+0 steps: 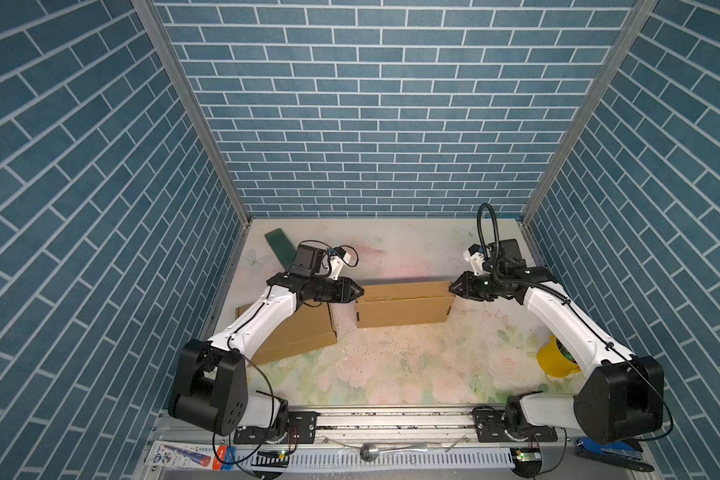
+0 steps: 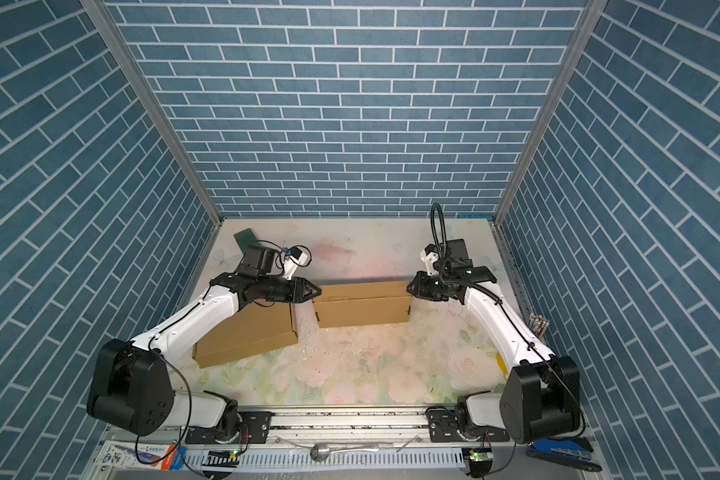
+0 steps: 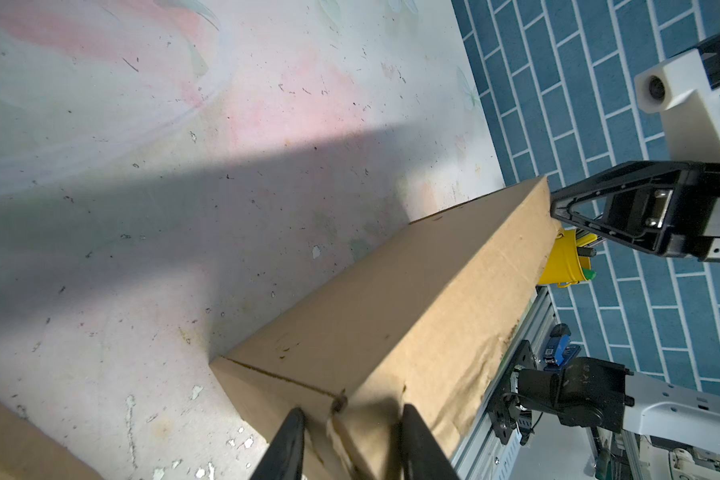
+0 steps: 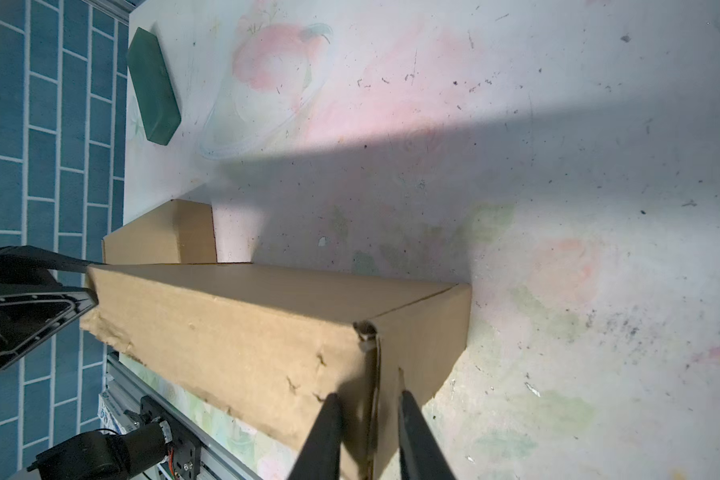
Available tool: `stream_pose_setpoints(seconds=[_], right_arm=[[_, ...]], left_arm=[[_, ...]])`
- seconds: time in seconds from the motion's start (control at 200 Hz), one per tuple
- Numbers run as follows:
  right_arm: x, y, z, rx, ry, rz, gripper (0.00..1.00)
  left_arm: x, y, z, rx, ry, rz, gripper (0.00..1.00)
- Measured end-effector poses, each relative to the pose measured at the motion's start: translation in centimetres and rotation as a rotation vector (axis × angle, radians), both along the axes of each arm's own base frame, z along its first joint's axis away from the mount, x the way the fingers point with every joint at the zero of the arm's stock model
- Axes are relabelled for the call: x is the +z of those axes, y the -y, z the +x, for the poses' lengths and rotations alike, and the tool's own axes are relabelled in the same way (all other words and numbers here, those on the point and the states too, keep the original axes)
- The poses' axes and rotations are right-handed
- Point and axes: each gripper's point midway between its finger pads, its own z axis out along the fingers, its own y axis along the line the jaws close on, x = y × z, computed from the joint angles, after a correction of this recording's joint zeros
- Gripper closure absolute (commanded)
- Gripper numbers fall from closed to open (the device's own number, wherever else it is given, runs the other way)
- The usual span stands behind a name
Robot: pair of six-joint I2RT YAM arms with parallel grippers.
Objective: Fold the paper box
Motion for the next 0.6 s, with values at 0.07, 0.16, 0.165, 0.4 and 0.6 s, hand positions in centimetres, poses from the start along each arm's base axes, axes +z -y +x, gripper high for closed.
stream_pose_setpoints(seconds=[0.07,0.16,0.165,0.4,0.6], right_arm=[[0.1,0.0,0.0,0.002,0.002,0.004,0.74],[0.0,-0.1,-0.1,0.006,-0.005,0.01,0.73],[0.0,-0.2,-0.1,0.007,-0.005,0.011,0.73],[0.0,-0.3,-0.1,0.013,-0.014,0.028,0.7],[-0.1,-0.5,-0.5,0.02,-0.023,0.055,0.69]], left_arm=[[0.0,0.0,0.0,0.001,0.003,-0.003,0.56],[-0.1,-0.1,0.0,0.012,-0.007,-0.004,0.47],[-0.1,-0.1,0.0,0.013,-0.008,-0.004,0.47],[0.0,-0.7,-1.1,0.052,-0.036,0.004,0.43],[-0.4,0.1,-2.7,0.051,-0.055,-0.062,0.53]])
